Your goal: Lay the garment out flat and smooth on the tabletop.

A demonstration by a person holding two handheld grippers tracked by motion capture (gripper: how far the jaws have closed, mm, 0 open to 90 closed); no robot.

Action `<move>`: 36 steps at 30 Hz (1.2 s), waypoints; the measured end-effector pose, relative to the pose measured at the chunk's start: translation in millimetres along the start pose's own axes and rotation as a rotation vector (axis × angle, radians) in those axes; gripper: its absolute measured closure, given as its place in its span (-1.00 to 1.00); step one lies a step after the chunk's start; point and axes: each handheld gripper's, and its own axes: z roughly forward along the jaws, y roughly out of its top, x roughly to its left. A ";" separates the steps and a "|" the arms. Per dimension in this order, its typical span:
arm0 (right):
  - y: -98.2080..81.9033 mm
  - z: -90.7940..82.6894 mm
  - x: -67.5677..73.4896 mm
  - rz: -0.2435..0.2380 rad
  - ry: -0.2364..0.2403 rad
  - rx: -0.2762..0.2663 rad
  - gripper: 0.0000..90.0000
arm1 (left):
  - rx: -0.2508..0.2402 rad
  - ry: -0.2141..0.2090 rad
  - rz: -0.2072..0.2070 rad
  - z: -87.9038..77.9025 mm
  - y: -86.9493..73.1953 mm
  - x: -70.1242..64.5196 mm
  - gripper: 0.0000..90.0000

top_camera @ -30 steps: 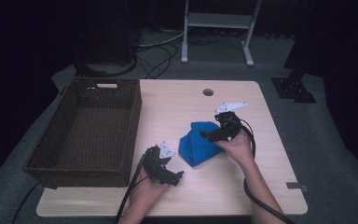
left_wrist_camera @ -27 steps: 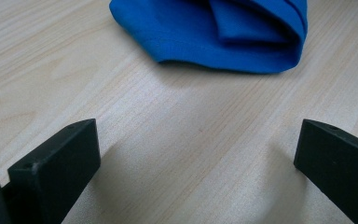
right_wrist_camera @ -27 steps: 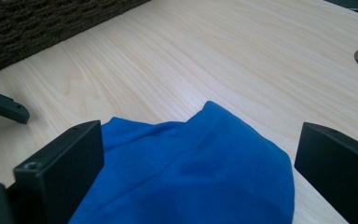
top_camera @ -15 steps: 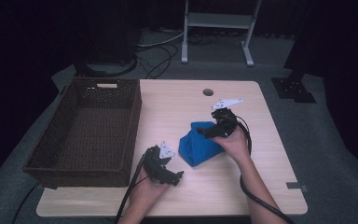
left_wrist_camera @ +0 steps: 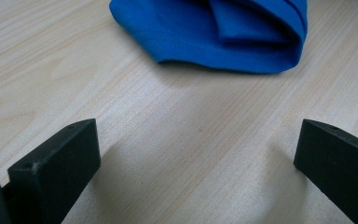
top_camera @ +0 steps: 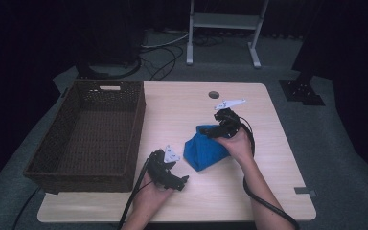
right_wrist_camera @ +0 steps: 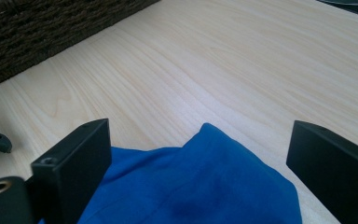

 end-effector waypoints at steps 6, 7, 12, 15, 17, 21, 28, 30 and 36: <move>4.3 2.9 -0.1 -0.007 0.000 0.000 -0.73 | 0.000 0.000 -0.001 0.0 0.0 -0.1 -1.00; 4.8 3.3 -0.4 -0.008 0.001 -0.003 -0.71 | 0.000 0.000 -0.001 0.0 0.0 -0.1 -1.00; 5.7 6.1 -2.1 0.000 0.014 0.003 -0.57 | 0.000 -0.002 -0.001 0.1 0.0 -0.3 -1.00; 5.2 8.6 -3.9 0.007 0.020 0.007 -0.56 | -0.001 -0.001 0.001 0.1 0.0 -0.3 -1.00; 5.4 10.3 -4.6 0.007 0.015 0.012 -0.52 | -0.001 -0.001 0.001 0.1 0.0 -0.3 -1.00; 6.8 14.2 -6.0 0.013 0.005 0.026 -0.42 | -0.001 -0.003 0.000 0.1 0.0 -0.4 -1.00; 9.2 21.8 -6.8 0.011 -0.021 0.047 -0.19 | 0.000 -0.002 0.001 0.0 0.0 -0.3 -1.00; 9.9 23.6 -6.7 0.009 -0.022 0.051 -0.13 | 0.000 -0.002 0.002 0.0 0.0 -0.2 -1.00; 14.6 30.7 -6.1 0.007 -0.010 0.072 0.07 | 0.000 -0.003 0.001 0.0 0.0 -0.3 -1.00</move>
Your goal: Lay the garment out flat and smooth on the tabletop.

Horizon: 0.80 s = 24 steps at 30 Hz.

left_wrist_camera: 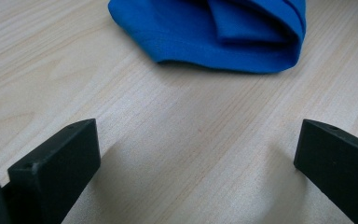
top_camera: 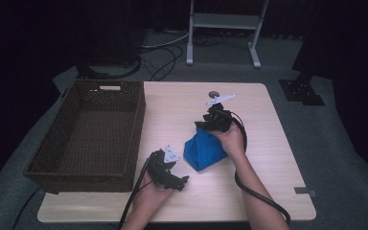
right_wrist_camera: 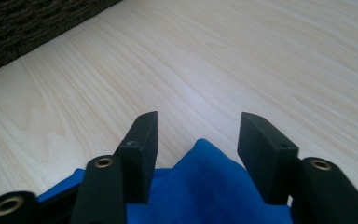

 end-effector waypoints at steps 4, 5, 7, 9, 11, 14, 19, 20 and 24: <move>4.2 5.1 1.1 -0.010 -0.009 0.017 0.18 | 0.000 0.002 0.000 0.0 0.0 -0.1 -1.00; 5.2 6.2 1.1 -0.013 -0.010 0.019 0.21 | 0.000 0.002 0.000 0.0 0.0 -0.1 -1.00; 6.5 8.0 1.1 -0.009 -0.012 0.024 0.26 | 0.000 0.002 0.001 0.0 0.0 0.0 -1.00; 6.9 10.1 0.9 -0.009 -0.015 0.035 0.31 | 0.001 0.001 0.003 0.0 0.0 0.1 -1.00; 6.7 11.8 0.5 -0.008 -0.018 0.040 0.35 | 0.002 0.002 0.005 -0.1 0.0 0.1 -1.00; 6.7 14.6 -0.8 -0.008 -0.023 0.054 0.38 | 0.000 0.001 0.003 0.0 0.0 0.0 -1.00; 7.6 20.1 -0.8 -0.017 -0.028 0.086 0.46 | -0.002 0.000 0.001 0.1 0.0 -0.2 -1.00; 7.5 21.7 -0.5 -0.018 -0.030 0.094 0.47 | -0.002 0.000 0.000 0.2 0.0 -0.2 -1.00; 6.5 27.4 -0.7 -0.020 -0.029 0.119 0.50 | 0.000 0.000 0.002 0.1 0.0 0.0 -1.00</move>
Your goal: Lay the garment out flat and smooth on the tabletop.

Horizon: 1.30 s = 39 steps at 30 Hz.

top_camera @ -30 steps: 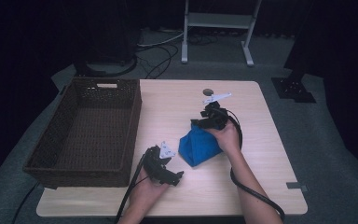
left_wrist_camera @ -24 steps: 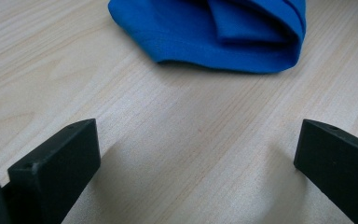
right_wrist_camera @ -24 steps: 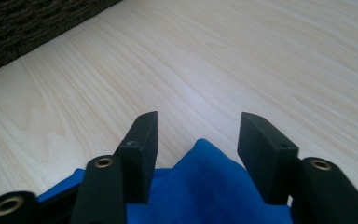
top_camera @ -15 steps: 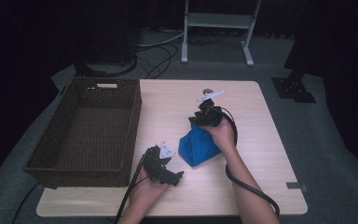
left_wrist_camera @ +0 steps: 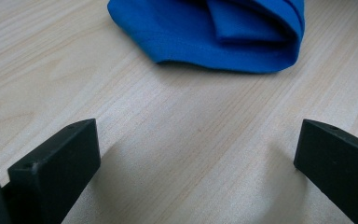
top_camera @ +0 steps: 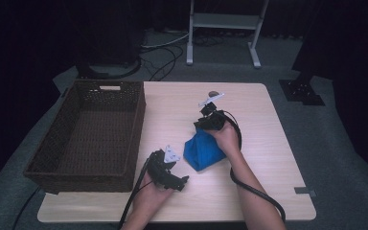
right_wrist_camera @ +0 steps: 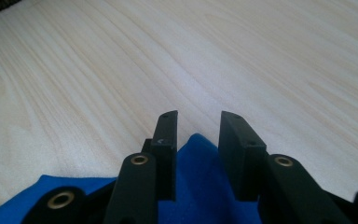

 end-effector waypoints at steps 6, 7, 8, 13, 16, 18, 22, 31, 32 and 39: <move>-1.0 7.9 -1.5 0.004 0.001 0.027 0.56 | 0.000 0.001 0.001 0.0 0.0 0.1 -1.00; -1.0 8.7 -1.5 0.004 0.001 0.028 0.57 | 0.000 0.001 0.001 0.0 0.0 0.0 -1.00; -1.1 9.3 -1.5 0.004 0.002 0.027 0.57 | 0.000 0.001 0.001 0.0 0.0 0.0 -1.00; -1.9 12.6 -1.4 -0.001 -0.003 0.038 0.63 | 0.000 0.000 -0.001 0.0 0.0 -0.1 -1.00; -2.4 13.2 -0.4 -0.007 -0.013 0.036 0.71 | 0.000 0.000 0.000 0.0 0.0 0.0 -1.00; -2.9 13.0 -1.1 -0.007 -0.010 0.035 0.79 | 0.000 0.000 -0.001 0.0 0.0 -0.1 -1.00; -3.3 12.3 -2.3 0.002 -0.005 0.028 0.91 | 0.000 0.000 -0.001 0.0 0.0 -0.1 -1.00; -2.6 2.4 -4.5 0.020 0.008 -0.013 0.95 | 0.000 0.000 0.000 0.0 0.0 0.0 -1.00; -2.7 0.2 -4.6 0.024 0.008 -0.022 0.95 | 0.000 0.000 0.000 0.0 0.0 0.0 -1.00; -1.4 -17.3 -6.5 0.025 0.003 -0.059 0.95 | 0.003 0.000 0.004 -0.1 0.0 0.2 -1.00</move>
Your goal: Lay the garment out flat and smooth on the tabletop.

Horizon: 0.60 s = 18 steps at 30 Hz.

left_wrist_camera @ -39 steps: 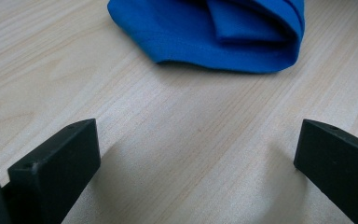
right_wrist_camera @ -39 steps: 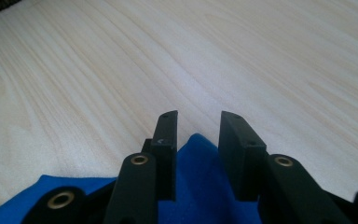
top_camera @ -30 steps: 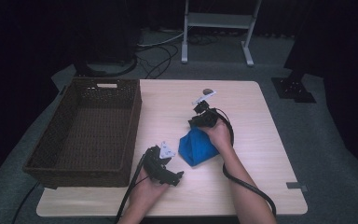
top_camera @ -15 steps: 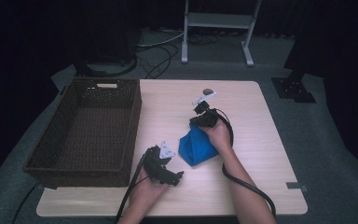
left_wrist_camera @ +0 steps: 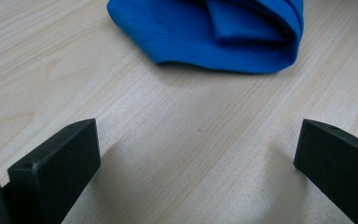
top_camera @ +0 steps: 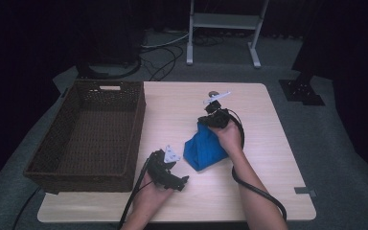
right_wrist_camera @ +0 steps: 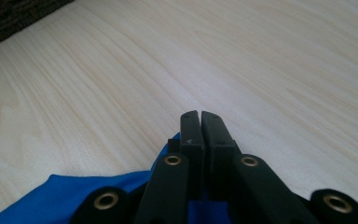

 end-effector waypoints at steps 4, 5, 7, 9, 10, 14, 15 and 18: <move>0.6 -9.5 0.0 0.003 -0.001 -0.017 0.95 | -0.002 -0.001 -0.004 0.1 0.0 -0.3 -1.00; 0.8 -12.4 -0.1 0.000 -0.001 -0.024 0.95 | -0.003 -0.001 -0.005 0.2 0.0 -0.3 -1.00; 1.0 -18.4 0.1 0.000 -0.003 -0.033 0.96 | -0.002 -0.001 -0.003 0.2 0.0 -0.2 -1.00; 0.8 -23.4 0.1 -0.004 -0.006 -0.041 0.96 | -0.002 0.000 -0.004 0.2 -0.1 -0.2 -1.00; 0.4 -26.0 0.1 -0.003 -0.007 -0.042 0.96 | -0.002 0.000 -0.004 0.2 -0.1 -0.3 -1.00; -1.9 -34.0 0.2 0.000 -0.011 -0.052 0.96 | -0.002 -0.001 -0.004 0.1 -0.1 -0.3 -1.00; -3.0 -35.8 -0.1 0.002 -0.011 -0.053 0.96 | -0.001 -0.001 -0.004 0.1 0.0 -0.3 -1.00; -6.6 -40.2 -1.9 0.005 -0.011 -0.061 0.96 | -0.002 -0.001 -0.004 0.1 -0.1 -0.3 -1.00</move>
